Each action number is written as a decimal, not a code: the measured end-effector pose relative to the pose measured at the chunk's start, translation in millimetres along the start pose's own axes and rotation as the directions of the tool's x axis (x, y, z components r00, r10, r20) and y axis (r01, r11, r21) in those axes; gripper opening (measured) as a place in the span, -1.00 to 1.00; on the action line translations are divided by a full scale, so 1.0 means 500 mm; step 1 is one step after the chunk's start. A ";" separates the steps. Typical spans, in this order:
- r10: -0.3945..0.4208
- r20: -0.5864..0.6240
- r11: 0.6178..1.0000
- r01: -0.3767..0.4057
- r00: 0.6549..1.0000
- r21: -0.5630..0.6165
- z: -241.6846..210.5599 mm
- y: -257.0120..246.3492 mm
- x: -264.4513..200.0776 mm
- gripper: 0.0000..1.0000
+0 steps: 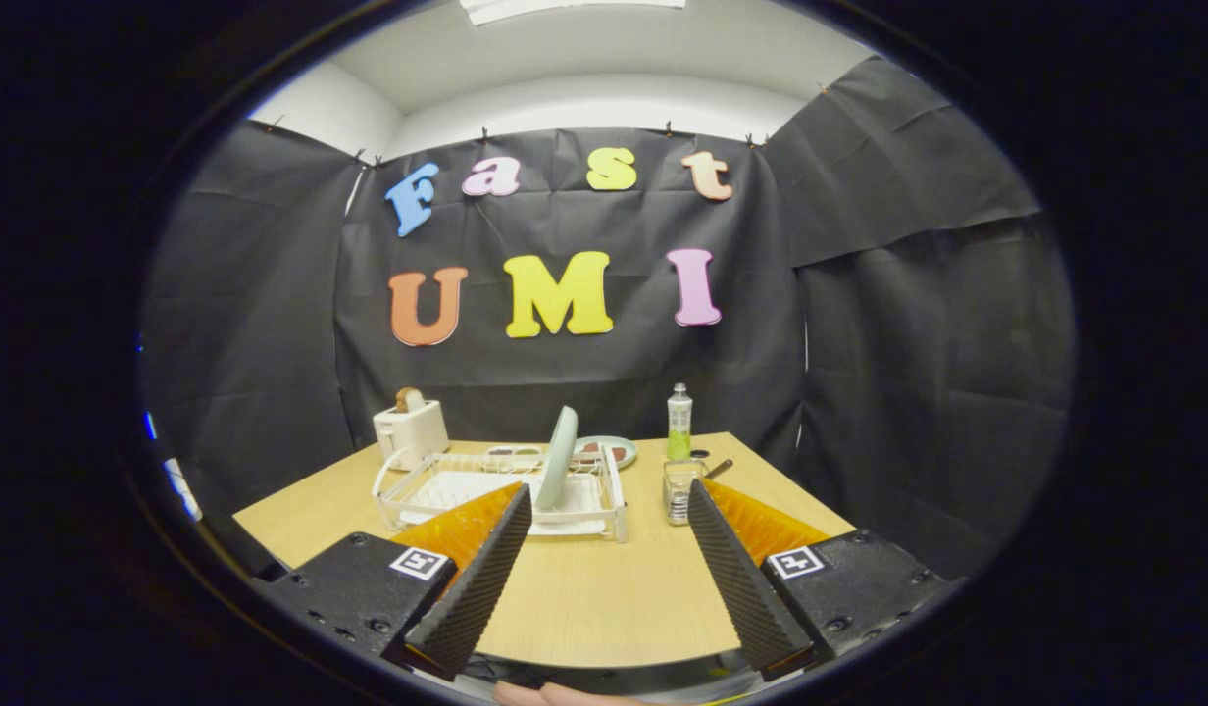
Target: Take the plate from the dish rack, then take the spoon from the basket and place it into the plate.
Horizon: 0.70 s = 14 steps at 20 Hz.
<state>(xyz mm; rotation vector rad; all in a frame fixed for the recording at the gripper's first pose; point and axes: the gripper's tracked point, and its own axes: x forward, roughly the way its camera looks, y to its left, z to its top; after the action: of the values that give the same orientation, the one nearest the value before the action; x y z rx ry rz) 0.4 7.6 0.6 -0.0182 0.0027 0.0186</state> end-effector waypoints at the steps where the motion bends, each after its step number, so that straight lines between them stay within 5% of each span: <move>1: -0.001 -0.003 1.000 0.001 1.000 0.000 0.004 0.003 0.005 1.00; 8: 0.023 -0.057 0.999 -0.025 0.998 -0.041 0.052 0.048 0.104 1.00; 14: -0.002 -0.142 0.997 -0.010 0.990 -0.080 0.103 0.085 0.289 1.00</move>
<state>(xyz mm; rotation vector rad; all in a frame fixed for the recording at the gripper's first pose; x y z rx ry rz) 144.3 53.9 50.8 -0.1000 0.1443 0.0214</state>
